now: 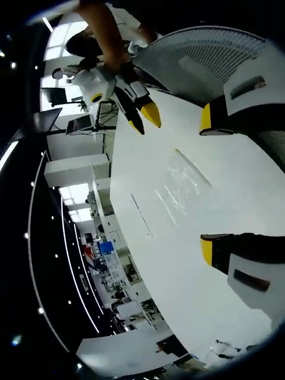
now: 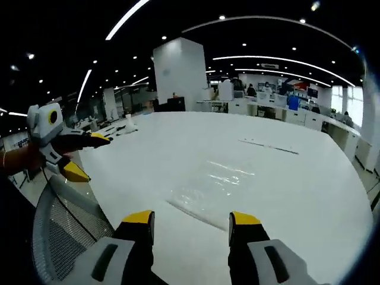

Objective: Open the resealable bag by pulling the two sides of the seal apart until the entire bag opening is separated and visibly accessible.

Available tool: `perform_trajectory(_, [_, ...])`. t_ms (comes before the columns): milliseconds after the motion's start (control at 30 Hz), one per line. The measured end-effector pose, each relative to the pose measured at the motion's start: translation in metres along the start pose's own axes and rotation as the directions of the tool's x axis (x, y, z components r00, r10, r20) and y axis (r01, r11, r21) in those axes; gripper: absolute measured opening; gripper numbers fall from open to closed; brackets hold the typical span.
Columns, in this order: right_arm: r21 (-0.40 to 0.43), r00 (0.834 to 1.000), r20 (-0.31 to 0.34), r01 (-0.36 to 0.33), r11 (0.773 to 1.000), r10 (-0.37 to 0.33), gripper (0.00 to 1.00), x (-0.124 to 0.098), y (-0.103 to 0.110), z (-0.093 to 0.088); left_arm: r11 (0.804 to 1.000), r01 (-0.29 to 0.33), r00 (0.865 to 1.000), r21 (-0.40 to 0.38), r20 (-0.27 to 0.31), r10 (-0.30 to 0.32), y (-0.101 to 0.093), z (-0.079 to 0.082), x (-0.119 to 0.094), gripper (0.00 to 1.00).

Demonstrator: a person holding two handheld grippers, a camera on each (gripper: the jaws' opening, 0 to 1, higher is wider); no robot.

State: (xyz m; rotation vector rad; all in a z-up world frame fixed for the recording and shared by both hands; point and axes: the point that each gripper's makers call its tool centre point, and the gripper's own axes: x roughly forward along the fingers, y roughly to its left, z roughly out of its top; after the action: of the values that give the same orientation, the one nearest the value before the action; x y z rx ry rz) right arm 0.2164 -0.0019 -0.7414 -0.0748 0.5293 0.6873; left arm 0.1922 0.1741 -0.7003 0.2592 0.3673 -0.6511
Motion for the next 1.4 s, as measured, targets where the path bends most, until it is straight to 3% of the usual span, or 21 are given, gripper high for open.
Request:
perform_trajectory(400, [0.019,0.999,0.005,0.044,0.999,-0.044,0.48,-0.021,0.005,-0.016,0.997,-0.017,0.999,-0.069,0.030,0.019,-0.002,-0.005,-0.004,0.69])
perform_trajectory(533, [0.007,0.998,0.023,0.063,0.998,-0.063,0.48,-0.026,0.005,-0.012,0.995,-0.035,0.997,-0.096,0.060,0.041,0.002,-0.001,-0.006,0.64])
perform_trajectory(800, [0.024,0.998,0.027,0.062,0.998,-0.063,0.48,-0.025,0.006,-0.014,0.991,-0.029,0.999,-0.128,0.036,0.034,-0.002,-0.008,-0.003,0.71])
perform_trajectory(1200, [0.039,0.997,0.037,0.069,0.997,-0.071,0.47,-0.028,0.004,-0.016,0.985,-0.016,0.999,-0.170,0.039,0.023,-0.018,-0.008,0.002,0.72])
perform_trajectory(1400, [0.029,0.997,0.031,0.063,0.998,-0.064,0.46,-0.028,0.007,-0.017,0.986,0.022,0.999,-0.164,0.037,-0.017,-0.036,-0.009,0.008,0.72])
